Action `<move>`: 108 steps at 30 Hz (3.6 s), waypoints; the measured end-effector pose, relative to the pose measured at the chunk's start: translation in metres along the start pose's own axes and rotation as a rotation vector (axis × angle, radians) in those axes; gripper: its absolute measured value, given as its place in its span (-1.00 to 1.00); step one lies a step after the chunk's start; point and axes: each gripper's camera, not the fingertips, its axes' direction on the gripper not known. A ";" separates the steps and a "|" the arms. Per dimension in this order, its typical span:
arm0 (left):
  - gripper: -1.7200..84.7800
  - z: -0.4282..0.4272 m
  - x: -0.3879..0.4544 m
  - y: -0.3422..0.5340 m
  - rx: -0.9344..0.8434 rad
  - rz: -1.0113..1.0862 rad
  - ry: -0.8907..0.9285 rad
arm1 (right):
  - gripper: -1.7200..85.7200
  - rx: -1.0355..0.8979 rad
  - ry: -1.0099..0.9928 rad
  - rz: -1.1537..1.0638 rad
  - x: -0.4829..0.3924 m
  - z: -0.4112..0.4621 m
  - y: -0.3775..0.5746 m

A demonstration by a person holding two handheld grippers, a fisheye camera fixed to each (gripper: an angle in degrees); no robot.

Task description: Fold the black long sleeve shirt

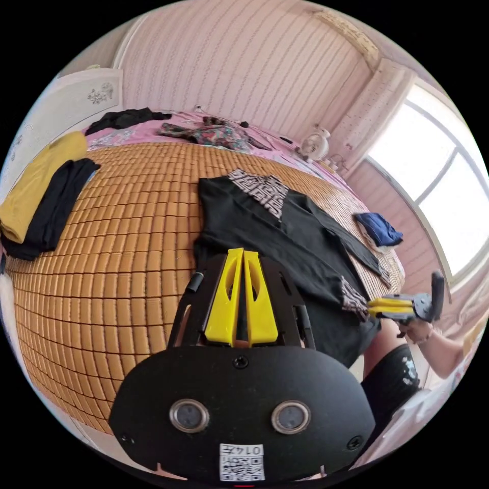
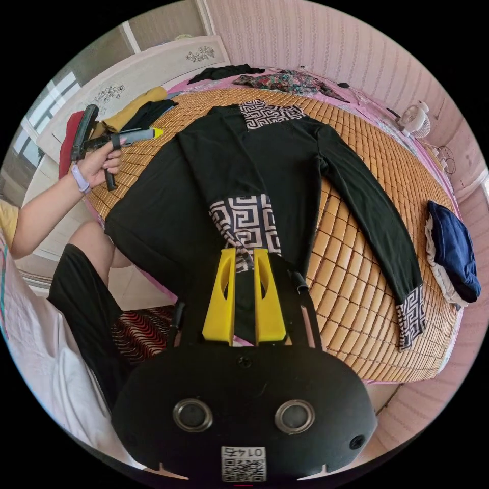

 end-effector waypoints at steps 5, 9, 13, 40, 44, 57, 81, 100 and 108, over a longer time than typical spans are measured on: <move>-0.95 0.026 0.129 0.046 -0.153 0.321 0.234 | -0.82 0.081 -0.077 0.118 0.031 -0.010 0.002; -0.89 0.043 0.195 0.072 -0.233 0.483 0.261 | -0.84 0.132 -0.062 0.098 0.037 -0.021 0.010; -0.83 0.060 0.227 0.087 -0.265 0.569 0.217 | -0.89 0.036 0.026 0.122 0.051 0.007 0.011; -0.87 0.073 0.232 0.069 -0.457 0.556 0.245 | -0.79 0.134 0.214 0.448 0.119 -0.005 0.053; -0.86 0.058 0.194 0.043 -0.340 0.497 0.038 | -0.76 0.134 0.405 0.696 0.174 -0.018 0.085; -0.93 0.067 0.130 0.023 -0.328 0.372 -0.092 | -0.85 0.159 0.362 0.786 0.214 0.003 0.113; -0.82 -0.103 -0.028 0.037 -0.154 -0.096 0.008 | -0.81 0.110 -0.361 -0.413 -0.088 0.031 -0.042; -0.97 -0.156 -0.005 -0.010 -0.207 0.148 -0.095 | -0.91 0.132 -0.409 -0.440 -0.125 0.008 -0.115; -0.90 -0.151 -0.058 0.006 -0.298 -0.068 -0.071 | -0.83 0.029 -0.488 -0.477 -0.121 0.018 -0.126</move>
